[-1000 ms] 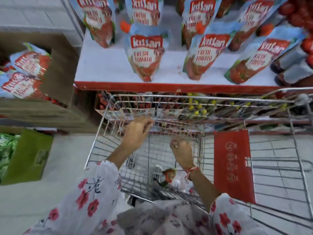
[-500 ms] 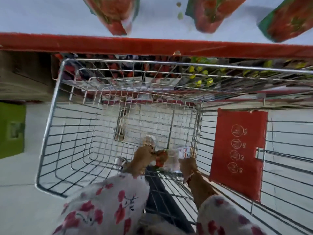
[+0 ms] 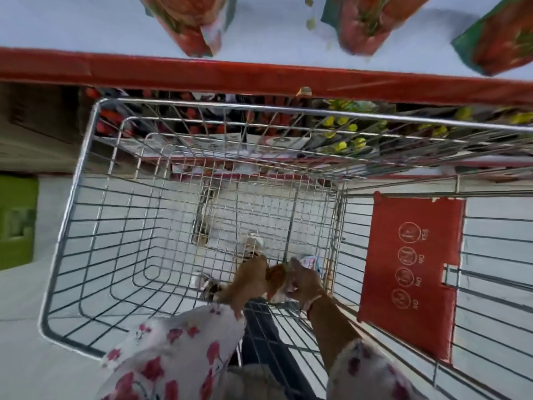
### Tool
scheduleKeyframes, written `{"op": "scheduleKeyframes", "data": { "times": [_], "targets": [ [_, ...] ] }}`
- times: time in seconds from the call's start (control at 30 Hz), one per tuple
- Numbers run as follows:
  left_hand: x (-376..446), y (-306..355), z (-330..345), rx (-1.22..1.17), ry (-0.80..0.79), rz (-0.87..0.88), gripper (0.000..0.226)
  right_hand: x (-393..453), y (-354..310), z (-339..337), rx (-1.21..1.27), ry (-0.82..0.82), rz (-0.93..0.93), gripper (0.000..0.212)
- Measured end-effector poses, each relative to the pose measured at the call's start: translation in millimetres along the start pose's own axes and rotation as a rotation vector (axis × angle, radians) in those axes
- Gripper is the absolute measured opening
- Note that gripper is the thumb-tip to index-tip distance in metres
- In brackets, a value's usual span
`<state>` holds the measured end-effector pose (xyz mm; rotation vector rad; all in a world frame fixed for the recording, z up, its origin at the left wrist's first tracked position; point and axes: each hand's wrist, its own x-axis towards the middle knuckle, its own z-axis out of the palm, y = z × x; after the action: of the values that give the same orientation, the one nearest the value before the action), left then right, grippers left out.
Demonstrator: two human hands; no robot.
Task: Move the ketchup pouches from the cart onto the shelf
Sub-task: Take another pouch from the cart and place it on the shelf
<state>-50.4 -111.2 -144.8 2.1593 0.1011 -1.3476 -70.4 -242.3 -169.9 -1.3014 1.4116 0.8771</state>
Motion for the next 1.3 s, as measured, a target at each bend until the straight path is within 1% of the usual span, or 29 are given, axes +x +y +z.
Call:
{"op": "scheduleKeyframes", "data": {
  "times": [0.07, 0.1, 0.2, 0.27, 0.37, 0.4, 0.47, 0.5, 0.53, 0.57, 0.6, 0.63, 0.67, 0.7, 0.73, 0.77, 0.8, 0.87, 0.9, 0.93, 1.0, 1.13, 1.2, 1.3],
  "targets": [
    [-9.9, 4.1, -3.0, 0.05, 0.102, 0.014, 0.033, 1.7, -2.8, 1.0, 0.027, -0.006, 0.006, 0.045],
    [-13.9, 5.2, -5.4, 0.1, 0.15, 0.024, 0.033, -1.3, -6.3, 0.2, 0.034, -0.016, -0.007, 0.045],
    [-33.3, 9.2, -17.7, 0.327, 0.23, 0.099, 0.032, -20.9, -16.3, -2.5, 0.087, -0.064, -0.04, 0.024],
    [-45.3, 13.8, -24.5, 0.411, 0.286, 0.166, 0.031, -35.0, -23.8, -4.0, 0.044, -0.091, -0.128, 0.011],
    [-71.4, 14.8, -32.0, 0.488, 0.368, 0.252, 0.032, -58.4, -33.0, -4.5, 0.025, -0.058, -0.233, 0.007],
    [-77.7, 13.7, -33.7, 0.467, 0.364, 0.281, 0.035, -64.3, -36.0, -3.9, 0.053, -0.06, -0.247, 0.005],
    [-95.2, 7.6, -40.3, 0.433, 0.363, 0.341, 0.044, -83.8, -39.8, -4.4, 0.087, -0.09, -0.315, 0.008],
    [-104.3, 3.8, -44.1, 0.369, 0.357, 0.363, 0.047, -94.9, -40.0, -4.8, 0.087, -0.1, -0.371, 0.009],
    [-113.6, 0.3, -48.4, 0.216, 0.351, 0.368, 0.049, -104.8, -40.0, -4.9, 0.09, -0.126, -0.428, 0.007],
    [-124.0, -2.5, -53.8, 0.002, 0.362, 0.362, 0.052, -115.3, -39.8, -5.1, 0.092, -0.16, -0.486, 0.004],
    [-132.6, -6.9, -60.7, -0.213, 0.402, 0.346, 0.053, -124.6, -39.8, -5.5, 0.101, -0.201, -0.539, 0.015],
    [-138.4, -11.4, -68.3, -0.389, 0.468, 0.337, 0.048, -135.4, -40.4, -6.3, 0.118, -0.25, -0.585, 0.025],
    [-142.9, -15.2, -76.5, -0.508, 0.526, 0.325, 0.039, -147.6, -41.3, -7.5, 0.119, -0.31, -0.634, 0.027],
    [-148.1, -17.5, -85.4, -0.608, 0.546, 0.31, 0.026, -161.4, -41.5, -7.9, 0.087, -0.365, -0.683, 0.023],
    [-152.5, -19.2, -94.4, -0.695, 0.534, 0.297, 0.017, -175.7, -41.7, -7.6, 0.044, -0.436, -0.746, 0.02],
    [-154.9, -21.0, -102.1, -0.772, 0.479, 0.286, 0.015, -189.3, -41.3, -6.7, 0.012, -0.495, -0.794, 0.02],
    [-158.7, -21.1, -109.5, -0.835, 0.394, 0.294, 0.018, -203.7, -41.9, -4.6, -0.015, -0.54, -0.829, 0.022],
    [-167.2, -21.5, -121.7, -0.938, 0.231, 0.335, 0.032, -227.8, -42.8, 2.1, -0.075, -0.585, -0.898, 0.03],
    [-175.6, -20.3, -126.9, -0.97, 0.195, 0.367, 0.031, -239.2, -43.3, 5.8, -0.101, -0.587, -0.937, 0.033],
    [-183.2, -20.6, -131.4, -0.988, 0.201, 0.404, 0.025, -248.6, -44.6, 9.7, -0.107, -0.566, -0.978, 0.034],
    [-195.8, -22.0, -138.8, -1.034, 0.309, 0.463, 0.019, -265.7, -48.8, 16.2, -0.078, -0.501, -1.072, 0.034],
    [-211.9, -22.7, -161.9, -1.044, 0.644, 0.566, 0.03, -297.2, -62.8, 32.7, -0.094, -0.418, -1.26, 0.026],
    [-221.7, -23.3, -178.6, -1.036, 0.751, 0.615, 0.033, -316.3, -71.7, 43.6, -0.121, -0.404, -1.355, 0.023],
    [-242.5, -22.9, -209.0, -0.979, 0.878, 0.699, 0.043, -346.6, -91.4, 64.2, -0.118, -0.322, -1.503, 0.018]
  ]
}}
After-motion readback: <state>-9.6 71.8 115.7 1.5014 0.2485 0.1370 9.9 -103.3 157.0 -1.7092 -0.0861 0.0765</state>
